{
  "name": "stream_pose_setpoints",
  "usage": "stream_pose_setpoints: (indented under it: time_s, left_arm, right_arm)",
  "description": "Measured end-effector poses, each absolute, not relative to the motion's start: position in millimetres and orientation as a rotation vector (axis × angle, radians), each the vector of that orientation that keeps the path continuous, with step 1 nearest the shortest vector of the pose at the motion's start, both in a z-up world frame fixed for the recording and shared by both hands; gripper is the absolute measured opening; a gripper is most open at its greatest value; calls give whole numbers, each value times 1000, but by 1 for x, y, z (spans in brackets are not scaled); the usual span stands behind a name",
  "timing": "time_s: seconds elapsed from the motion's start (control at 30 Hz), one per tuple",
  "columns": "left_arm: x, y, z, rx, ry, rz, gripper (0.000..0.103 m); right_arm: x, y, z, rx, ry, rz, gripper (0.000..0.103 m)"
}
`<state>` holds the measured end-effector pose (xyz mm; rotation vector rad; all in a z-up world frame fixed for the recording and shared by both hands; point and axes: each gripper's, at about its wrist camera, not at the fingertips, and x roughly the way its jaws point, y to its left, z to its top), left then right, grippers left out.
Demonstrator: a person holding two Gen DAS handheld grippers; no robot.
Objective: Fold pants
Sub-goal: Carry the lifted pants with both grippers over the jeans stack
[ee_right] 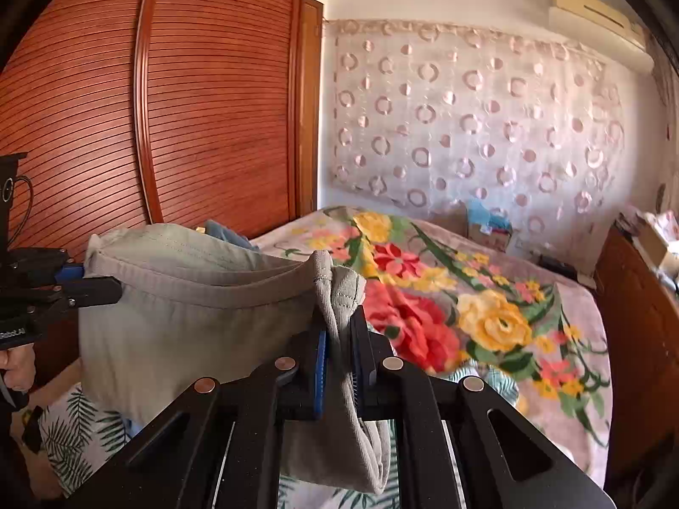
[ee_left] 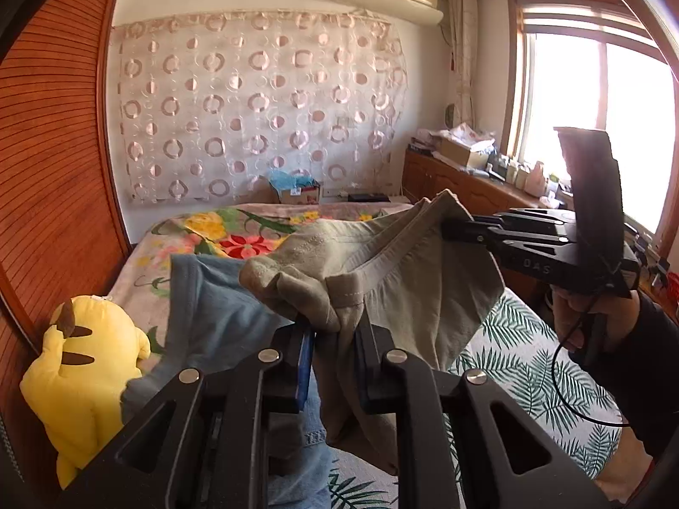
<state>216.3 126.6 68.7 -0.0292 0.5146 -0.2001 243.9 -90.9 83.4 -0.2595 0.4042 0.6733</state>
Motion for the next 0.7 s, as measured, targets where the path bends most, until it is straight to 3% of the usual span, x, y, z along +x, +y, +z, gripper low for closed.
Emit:
stream_pose_setpoints:
  time_s: [0.33, 0.7]
  left_arm:
    - [211, 156, 73, -53, 452, -104, 18]
    - [211, 189, 42, -113, 492, -19, 18]
  right_arm:
    - [275, -55, 86, -343, 331, 763, 10]
    - [328, -26, 69, -363, 334, 845, 10]
